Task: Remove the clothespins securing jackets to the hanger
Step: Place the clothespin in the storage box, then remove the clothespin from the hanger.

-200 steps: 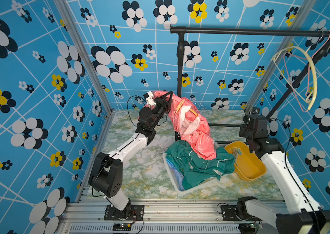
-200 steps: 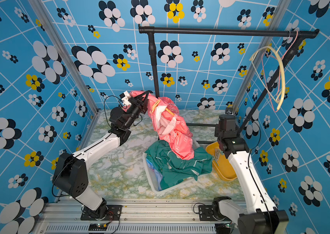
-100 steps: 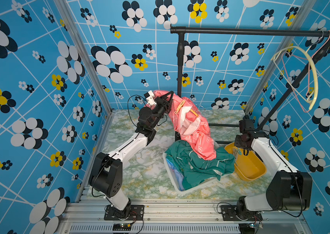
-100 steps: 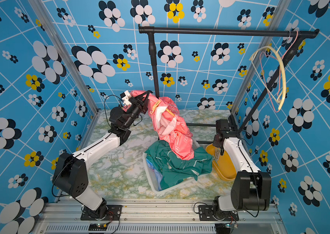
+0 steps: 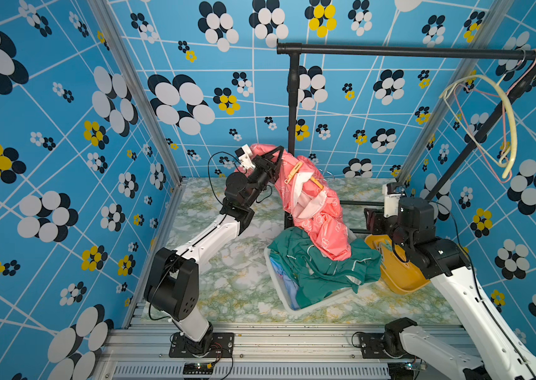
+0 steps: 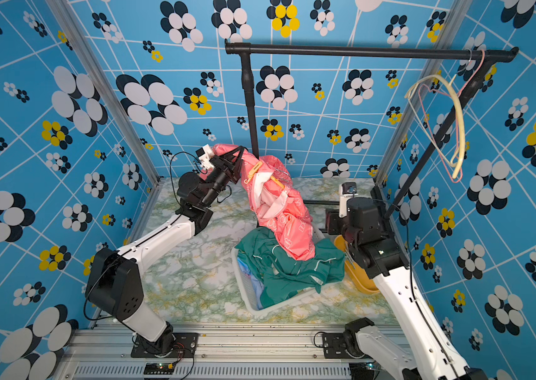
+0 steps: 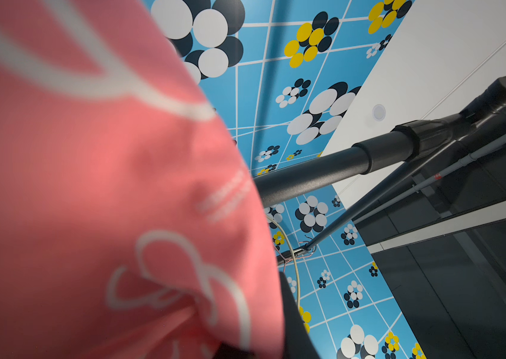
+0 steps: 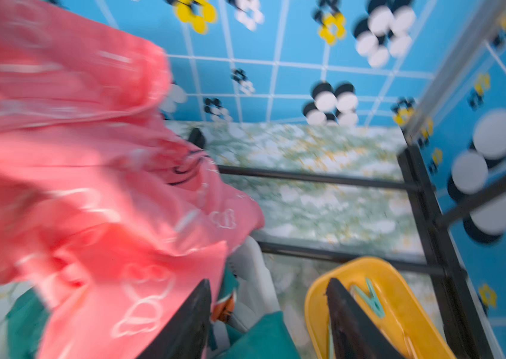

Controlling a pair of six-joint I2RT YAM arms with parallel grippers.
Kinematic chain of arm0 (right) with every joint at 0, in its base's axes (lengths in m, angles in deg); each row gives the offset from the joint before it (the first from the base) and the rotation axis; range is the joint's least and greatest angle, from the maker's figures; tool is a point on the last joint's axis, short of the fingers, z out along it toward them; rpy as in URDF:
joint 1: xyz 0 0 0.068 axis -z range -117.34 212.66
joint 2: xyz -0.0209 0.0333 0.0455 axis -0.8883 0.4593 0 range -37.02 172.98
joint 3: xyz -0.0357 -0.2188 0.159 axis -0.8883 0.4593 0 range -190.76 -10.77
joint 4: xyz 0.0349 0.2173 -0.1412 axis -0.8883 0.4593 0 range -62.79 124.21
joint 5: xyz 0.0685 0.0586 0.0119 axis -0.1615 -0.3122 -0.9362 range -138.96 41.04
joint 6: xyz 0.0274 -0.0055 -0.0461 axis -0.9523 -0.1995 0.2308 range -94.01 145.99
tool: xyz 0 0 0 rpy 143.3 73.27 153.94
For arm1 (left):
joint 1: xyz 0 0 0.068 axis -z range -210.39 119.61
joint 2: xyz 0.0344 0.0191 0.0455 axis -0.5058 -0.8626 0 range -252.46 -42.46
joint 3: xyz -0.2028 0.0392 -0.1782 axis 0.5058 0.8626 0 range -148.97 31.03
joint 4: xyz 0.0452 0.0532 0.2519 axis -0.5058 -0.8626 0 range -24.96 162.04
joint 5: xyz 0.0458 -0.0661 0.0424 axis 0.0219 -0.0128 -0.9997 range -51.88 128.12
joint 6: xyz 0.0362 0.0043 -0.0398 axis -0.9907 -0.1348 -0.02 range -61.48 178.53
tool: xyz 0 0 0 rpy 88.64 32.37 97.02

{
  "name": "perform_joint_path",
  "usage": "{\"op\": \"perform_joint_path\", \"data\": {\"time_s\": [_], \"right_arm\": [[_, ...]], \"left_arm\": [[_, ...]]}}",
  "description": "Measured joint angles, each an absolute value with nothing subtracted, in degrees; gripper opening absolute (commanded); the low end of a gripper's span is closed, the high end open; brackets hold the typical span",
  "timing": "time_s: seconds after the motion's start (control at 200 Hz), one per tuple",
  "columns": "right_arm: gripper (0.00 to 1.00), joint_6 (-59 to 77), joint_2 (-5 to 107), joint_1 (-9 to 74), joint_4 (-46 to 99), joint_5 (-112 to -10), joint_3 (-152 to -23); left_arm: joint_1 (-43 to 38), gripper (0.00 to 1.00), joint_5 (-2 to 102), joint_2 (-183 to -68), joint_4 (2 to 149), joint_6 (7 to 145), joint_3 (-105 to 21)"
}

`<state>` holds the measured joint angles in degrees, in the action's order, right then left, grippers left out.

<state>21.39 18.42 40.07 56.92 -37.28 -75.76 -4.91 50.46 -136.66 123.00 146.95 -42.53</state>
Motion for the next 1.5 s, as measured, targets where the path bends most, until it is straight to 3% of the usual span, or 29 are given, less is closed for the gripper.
{"op": "perform_joint_path", "data": {"time_s": [0.21, 0.385, 0.665, 0.894, 1.084, 1.299, 1.399, 1.499], "right_arm": [[0.58, 33.2, 19.1, 16.0, 46.3, -27.3, -74.3], [0.59, 42.4, 23.7, 8.4, 38.1, -18.5, -72.7], [0.64, 47.9, 24.3, 12.7, 28.9, -11.8, -66.2], [0.67, 44.7, 17.1, 22.0, 29.5, -22.8, -64.1], [0.66, 43.3, 21.8, 22.6, 33.4, -31.5, -68.4], [0.63, 43.3, 26.2, 22.8, 34.1, -33.0, -68.6], [0.54, 43.4, 26.2, 23.4, 33.1, -33.1, -68.5], [0.33, 43.1, 26.2, 24.8, 31.4, -33.9, -68.3]], "left_arm": [[-4.2, 0.0, 48.7, -136.5, 122.4, 145.4, -42.5], [-3.1, 0.0, 47.4, -134.6, 121.3, 143.2, -41.5], [-3.4, 0.0, 48.8, -133.2, 121.3, 143.3, -41.5], [-4.6, 0.0, 54.6, -136.4, 121.3, 148.1, -45.8], [-4.6, 0.0, 56.7, -136.9, 120.4, 149.5, -46.2], [-4.9, 0.0, 57.7, -136.9, 118.7, 149.0, -46.2], [-5.3, 0.0, 58.3, -136.9, 118.4, 149.8, -46.2], [-5.5, 0.0, 58.8, -136.9, 118.4, 150.9, -46.2]]}}
